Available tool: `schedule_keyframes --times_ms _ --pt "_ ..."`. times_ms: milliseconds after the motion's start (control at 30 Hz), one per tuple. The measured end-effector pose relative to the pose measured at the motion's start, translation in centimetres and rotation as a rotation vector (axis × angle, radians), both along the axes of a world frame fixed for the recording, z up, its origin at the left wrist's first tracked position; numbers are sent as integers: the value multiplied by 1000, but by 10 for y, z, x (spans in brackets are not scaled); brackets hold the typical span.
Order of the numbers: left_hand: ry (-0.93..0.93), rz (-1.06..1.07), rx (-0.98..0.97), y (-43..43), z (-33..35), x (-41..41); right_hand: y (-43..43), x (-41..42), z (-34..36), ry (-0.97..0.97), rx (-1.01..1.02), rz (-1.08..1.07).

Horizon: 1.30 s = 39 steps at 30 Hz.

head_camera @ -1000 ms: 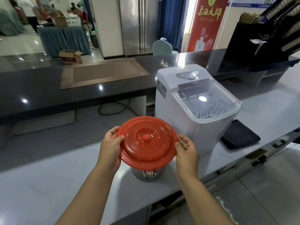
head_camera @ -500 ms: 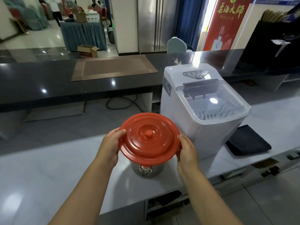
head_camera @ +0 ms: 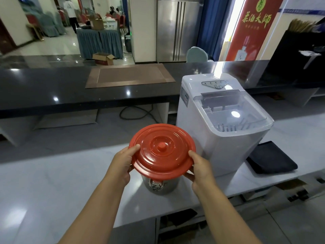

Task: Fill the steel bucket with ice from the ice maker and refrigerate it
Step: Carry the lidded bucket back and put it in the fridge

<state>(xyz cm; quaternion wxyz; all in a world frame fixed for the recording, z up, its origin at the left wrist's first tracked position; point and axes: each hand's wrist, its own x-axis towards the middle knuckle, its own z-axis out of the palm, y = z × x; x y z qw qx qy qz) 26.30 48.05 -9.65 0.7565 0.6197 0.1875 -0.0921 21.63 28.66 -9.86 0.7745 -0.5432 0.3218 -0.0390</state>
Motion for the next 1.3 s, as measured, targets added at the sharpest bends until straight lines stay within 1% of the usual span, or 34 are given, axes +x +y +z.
schedule_keyframes --times_ms 133,333,533,700,1000,1133,1233,1300 --pt "-7 -38 -2 7 1 -6 7 -14 -1 -22 -19 -34" --pt "-24 -166 -27 22 5 -22 23 -44 -1 -9 -15 -118" --pt "-27 -290 -30 27 4 -44 34 -85 -4 22 6 -260" --pt "-17 -396 -36 9 3 -62 25 -121 1 34 4 -364" --pt "-5 -641 -79 -82 0 -109 -37 -204 1 39 0 -609" --pt "48 -698 -111 -139 1 -135 -78 -241 0 29 12 -694" --pt "97 -753 -192 -187 5 -158 -116 -268 -1 23 6 -747" --pt "117 -779 -208 -219 5 -171 -144 -284 -1 25 4 -766"
